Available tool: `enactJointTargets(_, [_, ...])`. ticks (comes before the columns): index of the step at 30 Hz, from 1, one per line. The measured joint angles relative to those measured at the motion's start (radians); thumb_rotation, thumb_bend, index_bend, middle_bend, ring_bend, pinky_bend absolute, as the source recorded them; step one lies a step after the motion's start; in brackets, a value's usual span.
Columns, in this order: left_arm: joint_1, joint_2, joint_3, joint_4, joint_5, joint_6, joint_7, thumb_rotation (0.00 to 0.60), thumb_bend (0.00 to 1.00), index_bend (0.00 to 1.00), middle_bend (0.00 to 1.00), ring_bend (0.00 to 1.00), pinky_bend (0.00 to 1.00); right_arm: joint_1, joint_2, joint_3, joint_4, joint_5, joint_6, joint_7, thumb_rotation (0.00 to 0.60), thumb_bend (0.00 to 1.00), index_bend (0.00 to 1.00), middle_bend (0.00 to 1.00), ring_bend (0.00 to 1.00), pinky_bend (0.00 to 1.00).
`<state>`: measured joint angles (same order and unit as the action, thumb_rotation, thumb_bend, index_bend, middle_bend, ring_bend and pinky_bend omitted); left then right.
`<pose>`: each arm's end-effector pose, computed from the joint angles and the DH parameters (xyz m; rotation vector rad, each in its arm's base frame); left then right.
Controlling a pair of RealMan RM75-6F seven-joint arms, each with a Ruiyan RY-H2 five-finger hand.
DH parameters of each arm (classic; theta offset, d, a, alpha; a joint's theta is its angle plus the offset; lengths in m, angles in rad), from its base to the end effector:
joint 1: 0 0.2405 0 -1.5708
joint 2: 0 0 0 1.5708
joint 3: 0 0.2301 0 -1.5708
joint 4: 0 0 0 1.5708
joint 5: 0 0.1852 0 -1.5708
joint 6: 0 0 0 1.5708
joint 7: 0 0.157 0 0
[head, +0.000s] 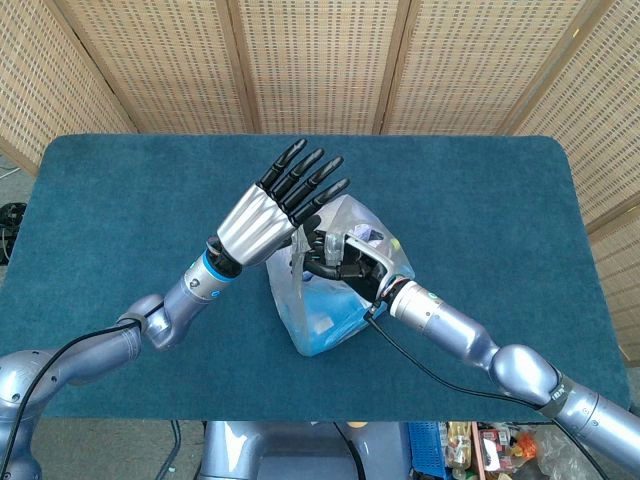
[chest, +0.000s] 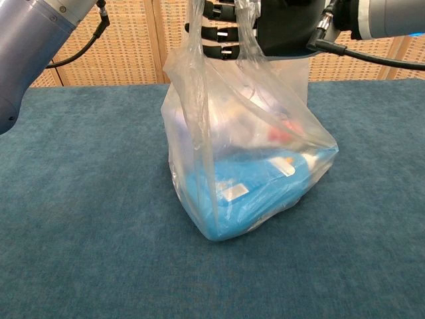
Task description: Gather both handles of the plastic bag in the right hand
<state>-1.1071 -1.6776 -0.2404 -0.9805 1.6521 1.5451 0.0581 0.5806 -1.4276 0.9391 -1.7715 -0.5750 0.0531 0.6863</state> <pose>0.0322 0.3627 0.0842 -1.6492 0.1019 -1.7436 -0.0125 -0.3362 0.0715 -0.7734 2.4118 -1.2286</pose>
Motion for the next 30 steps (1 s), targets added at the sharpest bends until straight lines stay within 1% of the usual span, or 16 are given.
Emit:
enactJointTargets(4, [-0.004,0.001,-0.01,-0.01,-0.005,-0.013,0.007,0.6,0.38,0.0,0.0,0.0,0.0,0.019,0.005,-0.022,-0.004,-0.004,0.016,0.007,0.6,0.35,0.43,0.46,0.27,0.26])
enactJointTargets(12, [-0.013,-0.011,-0.018,-0.02,-0.009,-0.039,0.022,0.6,0.39,0.0,0.0,0.0,0.0,0.063,0.0,-0.047,-0.007,-0.005,0.046,0.031,0.6,0.35,0.42,0.46,0.27,0.26])
enactJointTargets(21, [-0.02,-0.024,-0.025,-0.011,-0.009,-0.048,0.034,0.6,0.39,0.0,0.0,0.0,0.0,0.104,-0.016,-0.06,0.002,-0.002,0.066,0.061,0.6,0.35,0.42,0.46,0.27,0.26])
enactJointTargets(30, [-0.015,-0.031,-0.028,0.007,-0.017,-0.054,0.023,0.6,0.39,0.0,0.0,0.0,0.0,0.118,-0.012,-0.07,0.0,-0.006,0.079,0.076,0.6,0.35,0.41,0.45,0.26,0.26])
